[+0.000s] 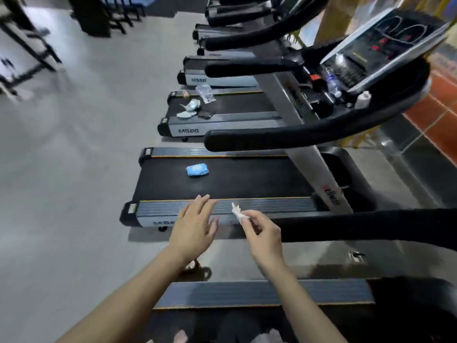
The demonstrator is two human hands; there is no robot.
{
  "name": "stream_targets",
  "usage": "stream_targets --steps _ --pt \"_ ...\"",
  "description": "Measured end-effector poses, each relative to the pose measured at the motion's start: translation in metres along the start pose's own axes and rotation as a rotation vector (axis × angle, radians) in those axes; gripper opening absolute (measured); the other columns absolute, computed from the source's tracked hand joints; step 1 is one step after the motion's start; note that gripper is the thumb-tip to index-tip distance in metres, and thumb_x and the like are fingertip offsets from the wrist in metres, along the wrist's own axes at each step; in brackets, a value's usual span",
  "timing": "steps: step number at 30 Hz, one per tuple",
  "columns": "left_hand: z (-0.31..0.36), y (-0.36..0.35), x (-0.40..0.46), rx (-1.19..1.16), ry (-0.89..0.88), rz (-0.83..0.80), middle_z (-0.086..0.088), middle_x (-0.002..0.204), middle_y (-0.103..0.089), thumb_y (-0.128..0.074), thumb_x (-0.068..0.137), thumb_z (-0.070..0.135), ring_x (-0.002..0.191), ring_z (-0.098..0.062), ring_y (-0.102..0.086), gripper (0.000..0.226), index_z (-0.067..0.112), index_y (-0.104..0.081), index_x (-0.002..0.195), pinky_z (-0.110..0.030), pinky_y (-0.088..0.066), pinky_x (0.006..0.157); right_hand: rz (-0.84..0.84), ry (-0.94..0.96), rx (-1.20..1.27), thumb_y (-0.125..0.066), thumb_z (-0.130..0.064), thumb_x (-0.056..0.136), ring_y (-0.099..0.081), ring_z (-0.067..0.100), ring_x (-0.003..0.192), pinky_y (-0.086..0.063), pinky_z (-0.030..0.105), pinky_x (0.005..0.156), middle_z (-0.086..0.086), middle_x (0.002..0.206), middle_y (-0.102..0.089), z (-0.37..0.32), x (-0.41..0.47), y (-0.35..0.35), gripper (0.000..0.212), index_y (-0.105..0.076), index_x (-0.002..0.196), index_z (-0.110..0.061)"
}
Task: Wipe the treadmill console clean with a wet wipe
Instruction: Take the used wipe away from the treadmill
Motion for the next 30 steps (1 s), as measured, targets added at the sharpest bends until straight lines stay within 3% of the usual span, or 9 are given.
stream_targets --steps 3,9,14,20,24,26,30 --pt "-0.053 0.016 -0.012 0.017 0.042 -0.013 -0.002 0.156 -0.048 -0.043 0.1 0.04 0.146 -0.024 -0.043 0.053 0.021 -0.048 0.148 -0.046 -0.034 0.121 -0.053 -0.048 0.048 -0.07 -0.018 0.101 -0.072 0.01 0.091 -0.058 0.033 0.084 -0.011 0.098 -0.078 -0.007 -0.001 -0.046 0.012 -0.079 0.104 -0.027" --pt "-0.131 0.022 -0.034 0.076 0.132 -0.045 -0.002 0.154 -0.05 -0.051 0.102 0.036 0.144 -0.024 -0.046 0.047 0.023 -0.049 0.147 -0.045 -0.035 0.12 -0.174 -0.044 0.036 -0.07 -0.017 0.101 -0.073 0.01 0.096 -0.055 0.021 0.084 -0.012 0.101 -0.079 -0.002 0.01 -0.117 0.011 -0.079 0.106 -0.022" --pt "-0.169 0.009 -0.035 0.096 0.166 -0.071 -0.001 0.15 -0.052 -0.043 0.098 0.041 0.14 -0.024 -0.047 0.051 0.024 -0.049 0.145 -0.046 -0.038 0.118 -0.307 -0.116 -0.032 -0.07 -0.02 0.099 -0.071 0.004 0.094 -0.058 0.03 0.087 -0.014 0.098 -0.078 0.026 0.018 -0.18 0.011 -0.079 0.105 -0.024" --pt "-0.224 -0.03 -0.046 0.072 0.271 -0.212 0.0 0.16 -0.043 -0.044 0.103 0.04 0.149 -0.021 -0.038 0.05 0.025 -0.043 0.151 -0.044 -0.03 0.123 -0.404 -0.229 -0.104 -0.071 -0.026 0.099 -0.072 0.003 0.09 -0.058 0.026 0.084 -0.016 0.093 -0.077 0.052 0.013 -0.24 0.009 -0.077 0.101 -0.034" --pt "-0.275 -0.061 -0.047 0.055 0.23 -0.264 -0.002 0.143 -0.059 -0.06 0.095 0.032 0.133 -0.024 -0.056 0.046 0.022 -0.054 0.14 -0.046 -0.047 0.109 -0.374 -0.321 -0.156 -0.069 -0.029 0.1 -0.069 -0.002 0.09 -0.053 0.019 0.079 -0.017 0.091 -0.076 0.08 0.011 -0.282 0.013 -0.073 0.098 -0.041" --pt "-0.306 -0.088 -0.049 0.055 0.231 -0.299 -0.004 0.137 -0.062 -0.063 0.094 0.03 0.128 -0.026 -0.06 0.045 0.019 -0.057 0.137 -0.046 -0.051 0.103 -0.381 -0.386 -0.181 -0.067 -0.034 0.1 -0.068 -0.001 0.09 -0.054 0.024 0.081 -0.015 0.093 -0.075 0.104 0.01 -0.307 0.008 -0.075 0.101 -0.035" --pt "-0.358 -0.153 -0.054 0.031 0.245 -0.364 -0.004 0.141 -0.06 -0.058 0.097 0.03 0.129 -0.025 -0.058 0.042 0.018 -0.056 0.138 -0.046 -0.048 0.106 -0.407 -0.459 -0.238 -0.065 -0.038 0.1 -0.068 0.002 0.094 -0.056 0.03 0.086 -0.014 0.099 -0.075 0.166 0.008 -0.36 0.013 -0.076 0.104 -0.032"
Point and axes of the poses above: each hand's wrist, its own x-axis towards the middle knuckle, its own y-axis out of the back of the hand, z = x × y, the point moved 2 cm from there along x, towards the middle knuckle
